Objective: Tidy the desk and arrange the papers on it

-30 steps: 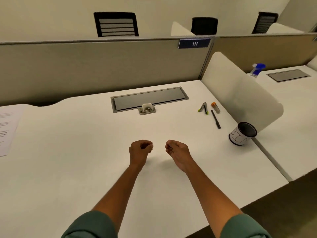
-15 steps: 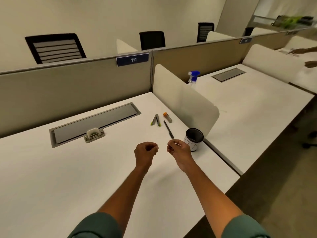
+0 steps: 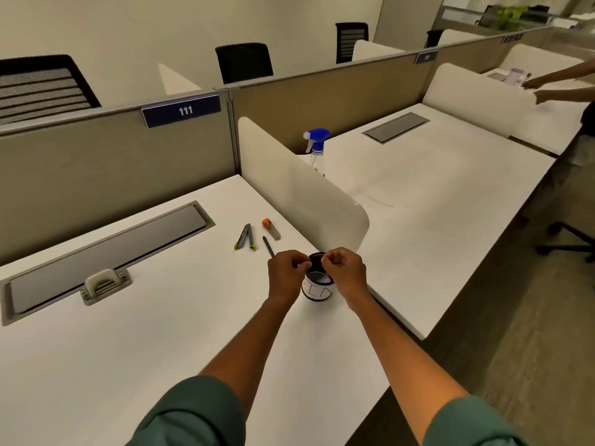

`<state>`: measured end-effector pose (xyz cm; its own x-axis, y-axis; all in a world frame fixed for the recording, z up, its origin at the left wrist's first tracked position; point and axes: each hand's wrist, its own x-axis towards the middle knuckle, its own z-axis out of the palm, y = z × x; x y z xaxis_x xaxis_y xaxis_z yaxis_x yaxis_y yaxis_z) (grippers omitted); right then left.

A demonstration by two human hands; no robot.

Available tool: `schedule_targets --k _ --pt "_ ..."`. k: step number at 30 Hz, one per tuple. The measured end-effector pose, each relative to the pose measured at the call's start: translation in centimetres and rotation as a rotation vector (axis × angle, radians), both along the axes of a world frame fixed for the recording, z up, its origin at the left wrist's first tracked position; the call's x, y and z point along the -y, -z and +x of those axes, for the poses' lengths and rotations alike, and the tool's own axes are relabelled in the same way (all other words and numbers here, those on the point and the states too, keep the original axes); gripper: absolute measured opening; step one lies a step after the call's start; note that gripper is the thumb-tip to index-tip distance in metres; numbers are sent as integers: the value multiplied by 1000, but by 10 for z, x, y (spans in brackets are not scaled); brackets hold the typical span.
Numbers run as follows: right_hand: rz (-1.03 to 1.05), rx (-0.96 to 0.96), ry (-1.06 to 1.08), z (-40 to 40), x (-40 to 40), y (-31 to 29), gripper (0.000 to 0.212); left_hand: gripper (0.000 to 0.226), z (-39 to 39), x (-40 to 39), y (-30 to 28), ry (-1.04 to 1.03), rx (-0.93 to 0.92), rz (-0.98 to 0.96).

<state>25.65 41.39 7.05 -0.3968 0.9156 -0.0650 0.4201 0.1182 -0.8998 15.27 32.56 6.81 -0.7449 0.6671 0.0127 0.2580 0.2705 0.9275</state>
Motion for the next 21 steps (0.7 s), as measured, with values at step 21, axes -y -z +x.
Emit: schedule_targets --k 21 --pt "366 320 -251 3 -28 12 21 22 -7 -33 13 219 -503 -282"
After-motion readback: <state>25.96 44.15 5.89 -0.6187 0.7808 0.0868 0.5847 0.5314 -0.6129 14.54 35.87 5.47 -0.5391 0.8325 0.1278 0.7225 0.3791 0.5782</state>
